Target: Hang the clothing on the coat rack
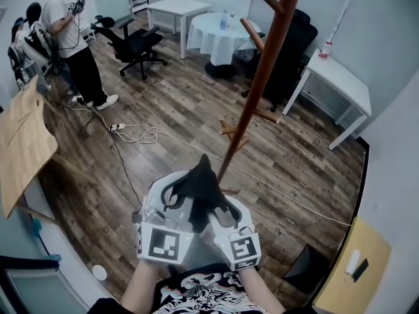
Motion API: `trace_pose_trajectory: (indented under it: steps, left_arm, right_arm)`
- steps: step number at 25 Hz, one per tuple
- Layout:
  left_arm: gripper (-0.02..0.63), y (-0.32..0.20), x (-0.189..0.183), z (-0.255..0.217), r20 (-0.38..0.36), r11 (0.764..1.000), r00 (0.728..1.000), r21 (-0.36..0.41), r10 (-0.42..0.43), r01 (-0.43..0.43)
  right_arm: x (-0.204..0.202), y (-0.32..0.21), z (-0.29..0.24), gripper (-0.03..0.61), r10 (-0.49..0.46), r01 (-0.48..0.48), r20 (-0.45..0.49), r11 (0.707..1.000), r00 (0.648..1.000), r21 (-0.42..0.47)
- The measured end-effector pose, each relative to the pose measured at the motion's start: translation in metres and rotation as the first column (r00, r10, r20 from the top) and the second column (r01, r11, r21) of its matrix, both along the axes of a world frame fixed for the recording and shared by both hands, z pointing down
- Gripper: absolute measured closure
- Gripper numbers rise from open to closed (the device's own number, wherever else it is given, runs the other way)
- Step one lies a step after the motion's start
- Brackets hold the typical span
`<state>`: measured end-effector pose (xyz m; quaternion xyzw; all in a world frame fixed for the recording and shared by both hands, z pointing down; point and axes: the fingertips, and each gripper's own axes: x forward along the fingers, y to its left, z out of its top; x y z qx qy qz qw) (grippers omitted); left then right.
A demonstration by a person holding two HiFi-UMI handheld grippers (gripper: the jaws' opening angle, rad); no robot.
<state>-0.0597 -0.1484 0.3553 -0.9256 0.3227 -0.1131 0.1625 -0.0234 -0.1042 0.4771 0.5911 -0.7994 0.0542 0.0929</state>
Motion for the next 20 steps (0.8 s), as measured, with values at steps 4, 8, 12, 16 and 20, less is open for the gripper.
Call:
trace_pose_trajectory:
  steps: [4, 8, 12, 16, 20]
  left_arm:
    - [0.606, -0.007, 0.006, 0.005, -0.010, 1.000, 1.000, -0.017, 0.003, -0.003]
    - [0.606, -0.019, 0.007, 0.006, -0.012, 1.000, 1.000, -0.023, 0.001, -0.001]
    - [0.606, -0.033, 0.005, 0.007, -0.006, 1.000, 1.000, -0.020, -0.001, 0.001]
    - [0.606, -0.048, 0.003, 0.015, 0.000, 0.999, 1.000, -0.034, 0.007, -0.007]
    - [0.606, -0.063, 0.014, 0.025, 0.028, 0.999, 0.999, -0.026, 0.020, -0.019]
  right_arm:
    - [0.003, -0.006, -0.006, 0.549, -0.005, 0.006, -0.046, 1.000, 0.999, 0.018]
    - [0.005, -0.013, -0.015, 0.571, 0.012, -0.010, -0.070, 0.999, 0.997, 0.040]
    - [0.013, -0.016, -0.026, 0.571, 0.047, -0.045, -0.033, 0.997, 0.998, 0.068]
    - [0.024, -0.019, -0.040, 0.572, 0.102, -0.101, -0.006, 0.990, 0.995, 0.102]
    - [0.045, -0.023, -0.045, 0.572, 0.158, -0.158, 0.010, 0.981, 0.987, 0.113]
